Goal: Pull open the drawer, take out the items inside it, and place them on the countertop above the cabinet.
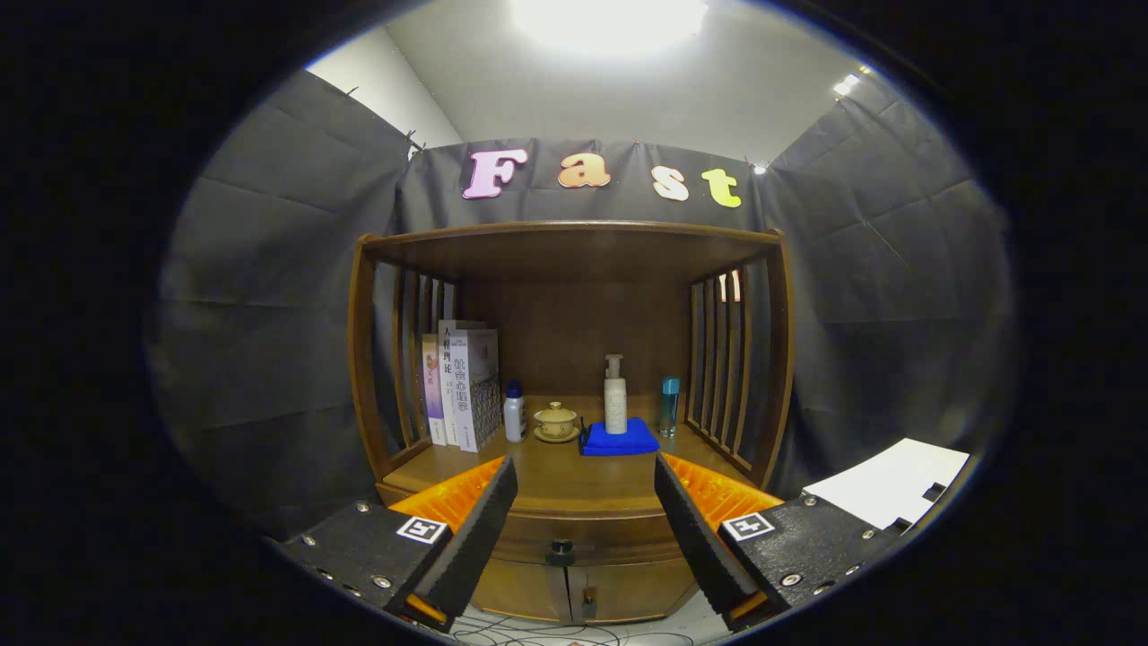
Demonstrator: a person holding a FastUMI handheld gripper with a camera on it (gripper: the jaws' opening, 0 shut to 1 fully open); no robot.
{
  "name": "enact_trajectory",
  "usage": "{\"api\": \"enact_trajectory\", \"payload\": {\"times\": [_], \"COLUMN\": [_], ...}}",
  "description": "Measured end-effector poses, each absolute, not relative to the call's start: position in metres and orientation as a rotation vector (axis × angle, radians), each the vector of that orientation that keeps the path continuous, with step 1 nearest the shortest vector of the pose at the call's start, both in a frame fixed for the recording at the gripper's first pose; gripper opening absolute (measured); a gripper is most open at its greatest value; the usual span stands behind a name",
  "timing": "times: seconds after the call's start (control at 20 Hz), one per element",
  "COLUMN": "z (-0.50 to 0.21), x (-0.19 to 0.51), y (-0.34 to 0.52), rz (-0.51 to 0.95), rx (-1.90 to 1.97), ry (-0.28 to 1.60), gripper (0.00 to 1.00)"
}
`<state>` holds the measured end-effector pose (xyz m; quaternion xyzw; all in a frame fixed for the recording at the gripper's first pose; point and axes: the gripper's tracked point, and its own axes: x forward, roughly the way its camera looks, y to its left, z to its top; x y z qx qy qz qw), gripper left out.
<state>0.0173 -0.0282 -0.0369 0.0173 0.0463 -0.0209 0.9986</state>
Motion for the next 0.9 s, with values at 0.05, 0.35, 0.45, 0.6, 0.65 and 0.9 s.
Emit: {"api": "enact_trajectory", "payload": {"times": [0.05, 0.35, 0.45, 0.6, 0.65, 0.9], "z": [-0.038, -0.042, -0.048, -0.055, -0.056, -0.082], "x": [0.019, 0.022, 0.022, 0.024, 0.024, 0.032], "y": [-0.030, -0.029, -0.028, -0.022, -0.022, -0.028], "rz": [-0.043, -0.038, -0.037, -0.024, -0.022, -0.015], "rx": [0.038, 0.027, 0.014, 0.023, 0.025, 0.022], "ry": [0.098, 0.099, 0.109, 0.125, 0.128, 0.178], "gripper": [0.96, 0.96, 0.96, 0.96, 0.96, 0.96]}}
